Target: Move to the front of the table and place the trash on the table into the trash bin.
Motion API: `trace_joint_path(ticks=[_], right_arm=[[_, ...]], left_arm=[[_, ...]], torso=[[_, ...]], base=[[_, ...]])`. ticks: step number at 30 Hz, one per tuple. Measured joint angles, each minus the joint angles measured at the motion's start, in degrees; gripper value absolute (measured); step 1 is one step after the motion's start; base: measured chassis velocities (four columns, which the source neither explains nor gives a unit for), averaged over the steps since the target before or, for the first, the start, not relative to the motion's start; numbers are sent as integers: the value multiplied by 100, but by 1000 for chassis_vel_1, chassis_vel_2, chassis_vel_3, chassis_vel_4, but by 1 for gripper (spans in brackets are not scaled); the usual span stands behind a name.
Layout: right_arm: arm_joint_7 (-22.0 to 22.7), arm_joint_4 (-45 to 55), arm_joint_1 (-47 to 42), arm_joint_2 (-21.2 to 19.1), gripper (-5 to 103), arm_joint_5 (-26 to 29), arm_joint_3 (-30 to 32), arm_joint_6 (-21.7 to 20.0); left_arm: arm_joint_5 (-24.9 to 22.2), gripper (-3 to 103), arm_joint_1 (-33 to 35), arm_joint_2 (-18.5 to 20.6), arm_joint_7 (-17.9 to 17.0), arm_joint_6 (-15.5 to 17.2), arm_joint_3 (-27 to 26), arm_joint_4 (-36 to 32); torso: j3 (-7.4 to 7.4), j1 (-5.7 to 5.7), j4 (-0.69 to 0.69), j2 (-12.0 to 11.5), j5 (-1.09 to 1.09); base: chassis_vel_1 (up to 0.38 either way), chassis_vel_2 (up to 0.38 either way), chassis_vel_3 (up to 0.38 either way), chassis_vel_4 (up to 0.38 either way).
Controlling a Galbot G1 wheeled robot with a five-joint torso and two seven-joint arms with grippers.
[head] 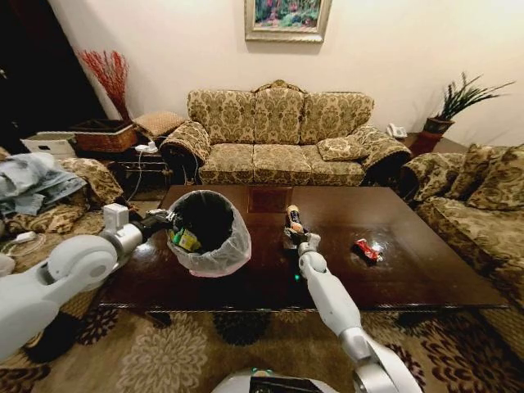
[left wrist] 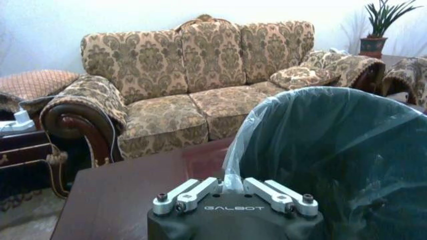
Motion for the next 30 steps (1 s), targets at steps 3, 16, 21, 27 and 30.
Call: trace_joint_path(ticks=[3,16,21,27,30], right_arm=[[-4,-61,38,-20,88,-3,-23,2],[-19,-120,123,-108,48,56,-100,-53],[-19,-22,62,-183,38,144,-82,-75],[-367,996,-679,-294,35,-98,-5,1179],[-575,1828,-1148,-455,35,-59,-32,1344]], left_arm=[[0,2,-6,-14,3,0,8,0],[76,2,21,-68,32,-1,-10,16],[93,2,15,-56,39,-2,-9,44],[370,2,-3,-89,160,-17,9,203],[432,2,-3,-129,203,-22,27,253]], torso=[[0,0,1,0,1],[0,-1,1,0,2],[0,0,0,0,1],[0,0,1,0,4],[0,0,1,0,1]], base=[[0,0,0,0],[0,0,0,0],[0,0,0,0],[0,0,0,0],[0,0,0,0]])
